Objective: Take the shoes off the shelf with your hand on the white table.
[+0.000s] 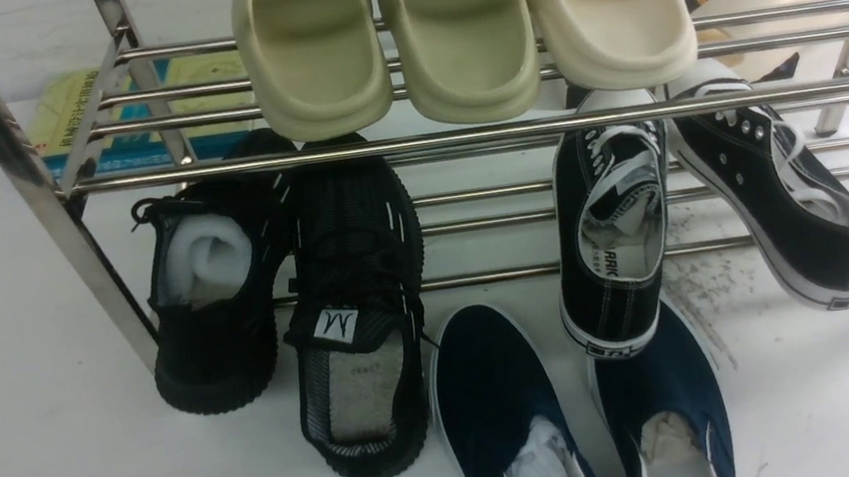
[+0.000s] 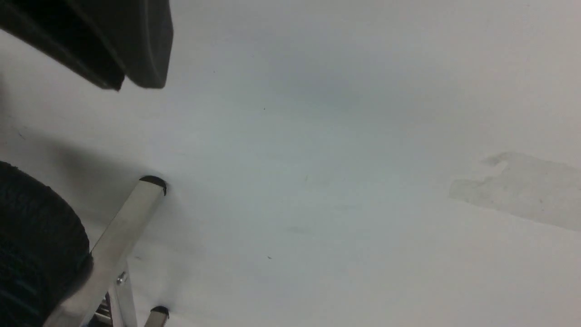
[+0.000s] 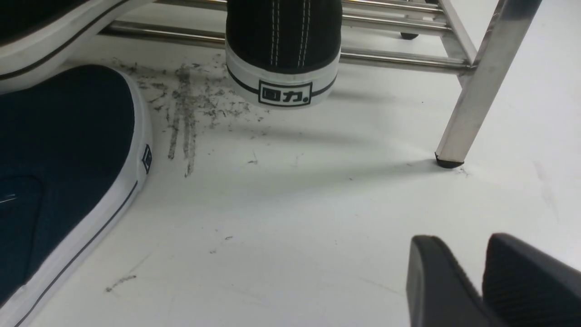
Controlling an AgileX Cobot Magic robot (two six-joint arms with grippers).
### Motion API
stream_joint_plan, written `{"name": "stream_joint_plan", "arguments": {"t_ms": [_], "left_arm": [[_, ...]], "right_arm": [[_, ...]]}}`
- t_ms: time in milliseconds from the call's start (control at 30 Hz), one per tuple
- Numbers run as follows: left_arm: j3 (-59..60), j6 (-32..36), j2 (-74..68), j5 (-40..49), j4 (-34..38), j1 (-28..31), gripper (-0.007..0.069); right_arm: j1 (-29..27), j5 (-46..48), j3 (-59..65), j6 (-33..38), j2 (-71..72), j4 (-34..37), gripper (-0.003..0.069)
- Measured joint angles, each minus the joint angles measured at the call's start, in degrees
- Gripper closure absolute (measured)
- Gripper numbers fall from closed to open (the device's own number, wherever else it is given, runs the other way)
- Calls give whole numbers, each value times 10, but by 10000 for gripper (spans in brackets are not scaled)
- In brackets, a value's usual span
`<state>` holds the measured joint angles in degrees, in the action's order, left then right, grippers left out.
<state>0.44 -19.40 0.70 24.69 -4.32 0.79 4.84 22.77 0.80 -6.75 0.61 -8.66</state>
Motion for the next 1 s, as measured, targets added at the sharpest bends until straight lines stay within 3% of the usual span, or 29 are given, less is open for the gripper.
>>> {"name": "stream_joint_plan", "arguments": {"t_ms": [1000], "left_arm": [[1, 1, 0, -7, -19, 0, 526]], "right_arm": [[0, 0, 0, 0, 0, 0, 428]]}}
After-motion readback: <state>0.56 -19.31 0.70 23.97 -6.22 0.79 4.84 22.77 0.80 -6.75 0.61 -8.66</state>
